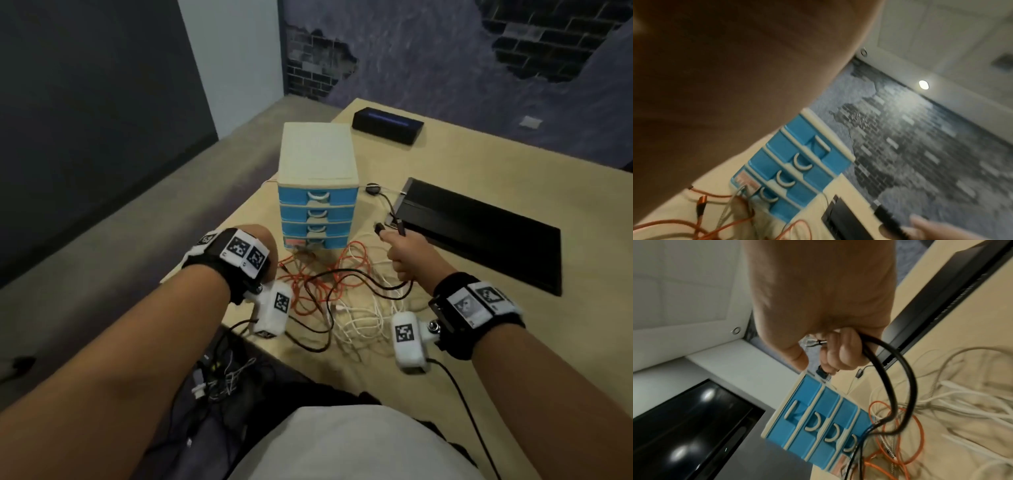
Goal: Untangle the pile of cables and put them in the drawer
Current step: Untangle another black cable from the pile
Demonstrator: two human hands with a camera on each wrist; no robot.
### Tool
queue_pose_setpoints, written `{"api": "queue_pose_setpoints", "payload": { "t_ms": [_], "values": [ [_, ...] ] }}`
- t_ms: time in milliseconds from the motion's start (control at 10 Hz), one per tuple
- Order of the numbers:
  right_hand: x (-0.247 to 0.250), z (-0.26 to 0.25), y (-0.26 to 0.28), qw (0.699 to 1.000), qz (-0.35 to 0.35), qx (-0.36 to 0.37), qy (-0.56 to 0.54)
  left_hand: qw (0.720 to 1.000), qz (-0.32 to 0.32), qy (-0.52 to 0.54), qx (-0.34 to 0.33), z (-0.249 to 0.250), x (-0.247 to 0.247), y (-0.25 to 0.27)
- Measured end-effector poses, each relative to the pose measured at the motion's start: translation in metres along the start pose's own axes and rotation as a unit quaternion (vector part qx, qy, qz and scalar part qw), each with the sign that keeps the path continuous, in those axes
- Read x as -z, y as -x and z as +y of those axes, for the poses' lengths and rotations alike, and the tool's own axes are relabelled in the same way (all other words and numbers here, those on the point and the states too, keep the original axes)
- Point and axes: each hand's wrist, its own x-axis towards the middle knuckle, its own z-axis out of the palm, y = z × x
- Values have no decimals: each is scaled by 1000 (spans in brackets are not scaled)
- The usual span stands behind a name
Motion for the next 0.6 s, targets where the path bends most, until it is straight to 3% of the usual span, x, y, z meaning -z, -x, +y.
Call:
{"api": "queue_pose_setpoints", "payload": {
  "t_ms": [100,300,400,600],
  "values": [
    [13,7,12,999,-7,-33,-28,999,-17,28,-41,24,-9,-32],
    [31,20,31,982,-69,-52,-167,974,54,51,-216,100,12,-43],
    [41,20,40,973,-49,-68,-214,968,67,63,-232,125,4,-63],
    [54,24,52,984,-18,-64,-167,974,50,19,-222,148,-33,-113]
  ]
}}
